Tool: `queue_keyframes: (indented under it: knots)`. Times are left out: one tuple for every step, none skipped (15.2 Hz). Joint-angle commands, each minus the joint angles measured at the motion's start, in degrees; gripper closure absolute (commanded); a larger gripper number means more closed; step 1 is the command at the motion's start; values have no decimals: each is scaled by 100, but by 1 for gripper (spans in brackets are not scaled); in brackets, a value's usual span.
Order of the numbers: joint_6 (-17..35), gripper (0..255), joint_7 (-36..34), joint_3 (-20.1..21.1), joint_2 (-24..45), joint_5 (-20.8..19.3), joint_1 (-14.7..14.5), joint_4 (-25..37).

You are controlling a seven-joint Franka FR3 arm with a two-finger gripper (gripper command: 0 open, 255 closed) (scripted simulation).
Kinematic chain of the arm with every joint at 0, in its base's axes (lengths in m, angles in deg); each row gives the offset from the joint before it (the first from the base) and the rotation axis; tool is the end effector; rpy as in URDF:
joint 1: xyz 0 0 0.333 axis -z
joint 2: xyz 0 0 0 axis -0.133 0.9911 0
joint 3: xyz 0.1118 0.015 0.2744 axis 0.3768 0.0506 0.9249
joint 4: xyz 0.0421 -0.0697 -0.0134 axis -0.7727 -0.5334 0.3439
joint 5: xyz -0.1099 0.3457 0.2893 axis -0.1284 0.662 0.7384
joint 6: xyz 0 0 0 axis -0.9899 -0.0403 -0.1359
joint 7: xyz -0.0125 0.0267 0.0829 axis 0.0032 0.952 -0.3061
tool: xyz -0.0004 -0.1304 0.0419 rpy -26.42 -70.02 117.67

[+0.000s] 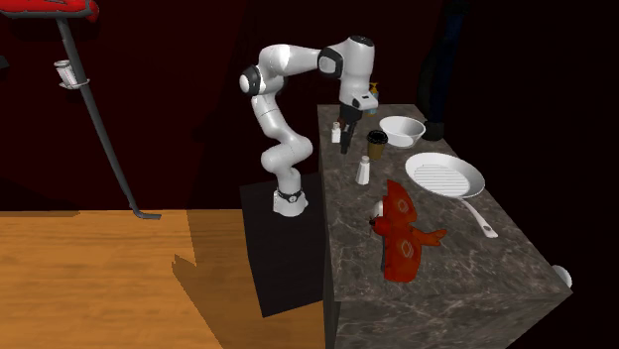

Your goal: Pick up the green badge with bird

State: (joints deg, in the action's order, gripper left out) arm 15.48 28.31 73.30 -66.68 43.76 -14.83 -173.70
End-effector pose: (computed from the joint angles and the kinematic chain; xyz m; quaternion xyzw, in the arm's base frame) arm 0.3188 0.2111 0.6132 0.8817 0.4701 0.0008 0.0391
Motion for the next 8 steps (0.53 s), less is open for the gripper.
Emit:
queue_keyframes:
  knots:
    - [-139, 255, -6, 4, 86, -5, 9, 224]
    - [-207, 255, -4, 2, 121, -11, 13, 327]
    - [-275, 255, -2, 0, 157, -16, 18, 431]
    - [-343, 255, 0, -2, 194, -21, 22, 536]
    - [-412, 255, 1, -4, 232, -26, 27, 642]
    - [-480, 255, 3, -5, 271, -31, 32, 749]
    - [-549, 255, 5, -6, 311, -36, 36, 858]
    - [-618, 255, 6, -8, 352, -41, 41, 968]
